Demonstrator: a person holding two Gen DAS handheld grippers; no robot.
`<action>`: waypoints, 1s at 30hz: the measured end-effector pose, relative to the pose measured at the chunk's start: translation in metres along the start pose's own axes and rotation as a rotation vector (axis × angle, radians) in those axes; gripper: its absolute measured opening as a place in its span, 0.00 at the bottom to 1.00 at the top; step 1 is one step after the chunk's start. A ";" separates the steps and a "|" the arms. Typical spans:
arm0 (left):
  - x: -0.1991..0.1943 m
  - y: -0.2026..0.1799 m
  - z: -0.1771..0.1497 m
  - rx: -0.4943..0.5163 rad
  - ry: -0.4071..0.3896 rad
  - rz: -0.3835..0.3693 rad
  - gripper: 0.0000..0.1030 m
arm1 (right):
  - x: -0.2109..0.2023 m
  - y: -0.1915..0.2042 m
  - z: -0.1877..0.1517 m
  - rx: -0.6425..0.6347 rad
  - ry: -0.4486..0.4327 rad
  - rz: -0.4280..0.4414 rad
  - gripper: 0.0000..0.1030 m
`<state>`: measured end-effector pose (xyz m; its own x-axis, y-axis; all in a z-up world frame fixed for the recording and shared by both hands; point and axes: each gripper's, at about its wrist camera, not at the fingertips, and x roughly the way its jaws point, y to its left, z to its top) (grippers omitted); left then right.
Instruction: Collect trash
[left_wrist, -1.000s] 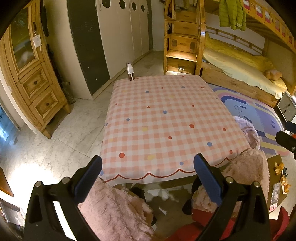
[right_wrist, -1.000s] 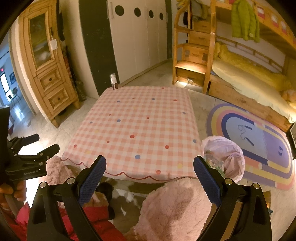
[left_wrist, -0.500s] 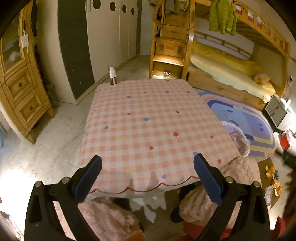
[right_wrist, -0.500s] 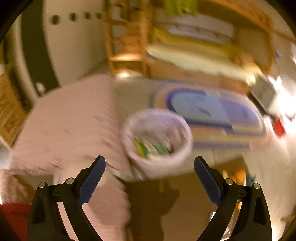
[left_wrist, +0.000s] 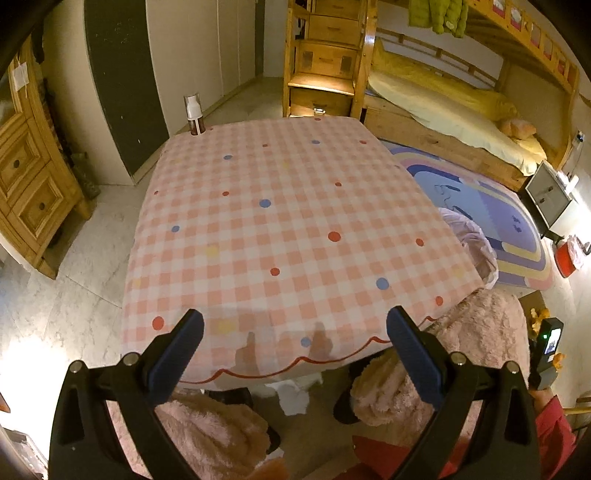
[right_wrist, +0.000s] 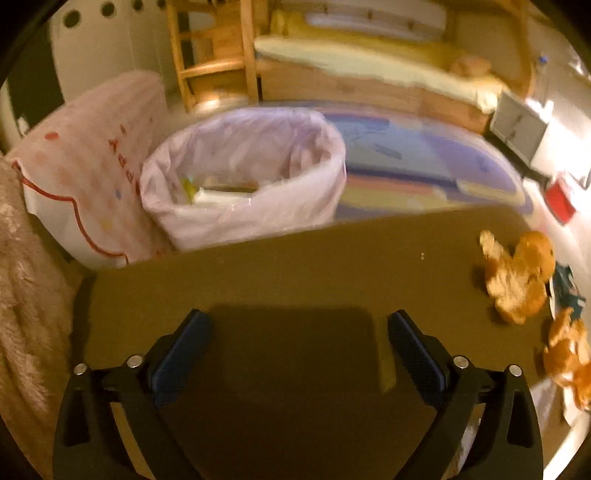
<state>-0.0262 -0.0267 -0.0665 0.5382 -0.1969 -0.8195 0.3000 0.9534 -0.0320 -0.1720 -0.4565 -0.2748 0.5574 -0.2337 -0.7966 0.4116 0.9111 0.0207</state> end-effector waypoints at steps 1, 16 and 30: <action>0.001 0.000 0.000 0.006 -0.004 0.008 0.93 | -0.001 -0.001 0.001 0.008 0.004 0.010 0.94; 0.048 0.008 0.013 0.020 0.024 0.018 0.93 | 0.003 -0.005 0.007 0.004 0.001 0.008 0.94; 0.079 0.050 0.032 -0.043 0.092 0.162 0.93 | 0.004 -0.005 0.007 0.003 0.001 0.007 0.94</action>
<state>0.0566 -0.0024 -0.1141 0.5021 -0.0200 -0.8645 0.1799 0.9803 0.0818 -0.1663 -0.4641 -0.2739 0.5593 -0.2273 -0.7972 0.4104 0.9115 0.0280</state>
